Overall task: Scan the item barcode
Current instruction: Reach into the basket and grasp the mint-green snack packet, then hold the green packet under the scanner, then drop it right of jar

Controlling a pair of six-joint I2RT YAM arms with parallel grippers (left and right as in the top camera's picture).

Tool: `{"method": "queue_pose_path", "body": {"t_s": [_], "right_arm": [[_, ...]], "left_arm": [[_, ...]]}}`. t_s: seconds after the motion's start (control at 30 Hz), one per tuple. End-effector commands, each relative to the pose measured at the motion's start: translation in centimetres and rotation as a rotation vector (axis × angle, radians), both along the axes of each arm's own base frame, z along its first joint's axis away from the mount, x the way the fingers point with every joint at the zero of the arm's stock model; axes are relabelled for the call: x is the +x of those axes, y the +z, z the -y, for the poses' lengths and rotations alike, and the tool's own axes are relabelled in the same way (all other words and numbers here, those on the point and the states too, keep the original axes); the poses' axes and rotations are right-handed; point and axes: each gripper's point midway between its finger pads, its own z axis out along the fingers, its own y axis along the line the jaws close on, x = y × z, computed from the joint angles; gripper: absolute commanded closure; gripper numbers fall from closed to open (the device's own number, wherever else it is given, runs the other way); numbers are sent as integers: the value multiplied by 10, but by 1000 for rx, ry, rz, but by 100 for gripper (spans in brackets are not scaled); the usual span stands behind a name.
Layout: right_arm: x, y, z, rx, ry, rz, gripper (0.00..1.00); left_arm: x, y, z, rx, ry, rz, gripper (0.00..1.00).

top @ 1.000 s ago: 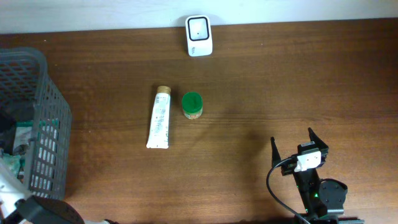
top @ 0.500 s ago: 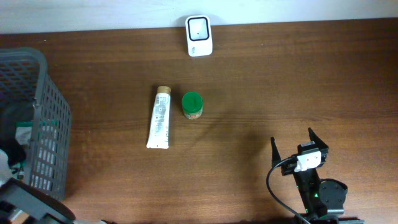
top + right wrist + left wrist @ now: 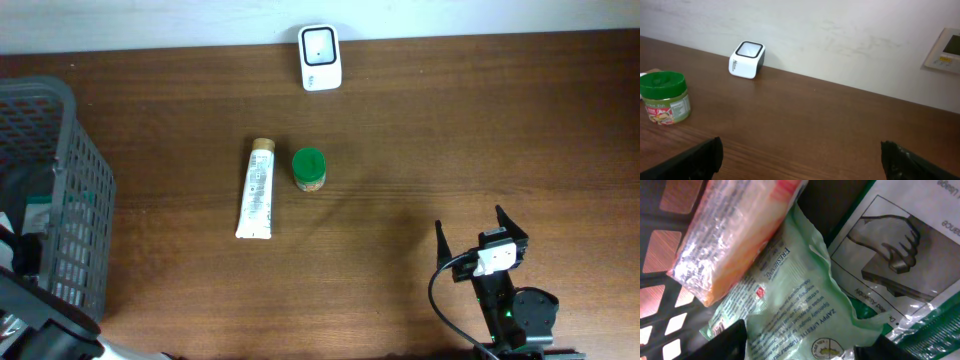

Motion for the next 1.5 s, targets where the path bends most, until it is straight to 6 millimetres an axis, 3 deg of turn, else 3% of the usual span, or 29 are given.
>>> {"method": "queue_pose_path", "body": {"t_s": [0.0,0.03,0.1,0.27,0.4,0.5,0.53,0.6,0.83,0.97,1.07,1.13,1.2,1.27,1.3,1.47], "right_arm": [[0,-3,-1,7,2,-6,2],[0,-3,-1,7,2,-6,1],[0,-3,-1,7,1,-6,2],[0,-3,-1,7,1,-6,2],[0,-3,-1,7,2,-6,2],[0,-3,-1,7,1,-6,2],[0,-3,-1,7,1,-6,2],[0,-3,-1,7,1,-6,2],[0,-3,-1,7,1,-6,2],[0,-3,-1,7,1,-6,2],[0,-3,-1,7,1,-6,1],[0,-3,-1,7,1,-6,2],[0,-3,-1,7,2,-6,2],[0,-3,-1,7,1,-6,2],[0,-3,-1,7,1,-5,2],[0,-3,-1,7,2,-6,2]], "left_arm": [[-1,-10,1,-22,-8,-17,65],[0,-7,0,-19,-8,-16,80],[3,2,-3,-10,-8,-8,93],[17,58,-9,78,-15,71,100],[42,126,-4,197,-24,210,100],[63,179,16,288,-89,314,100],[73,203,28,328,-124,367,100],[82,231,49,372,-174,432,100],[87,321,105,471,-203,727,100],[93,358,146,500,-297,851,100],[107,367,199,446,-429,911,100],[119,359,240,338,-487,947,100],[128,337,283,196,-533,929,100],[133,313,313,89,-552,884,100],[136,291,336,20,-576,821,100],[142,209,394,-218,-482,609,100]]}}
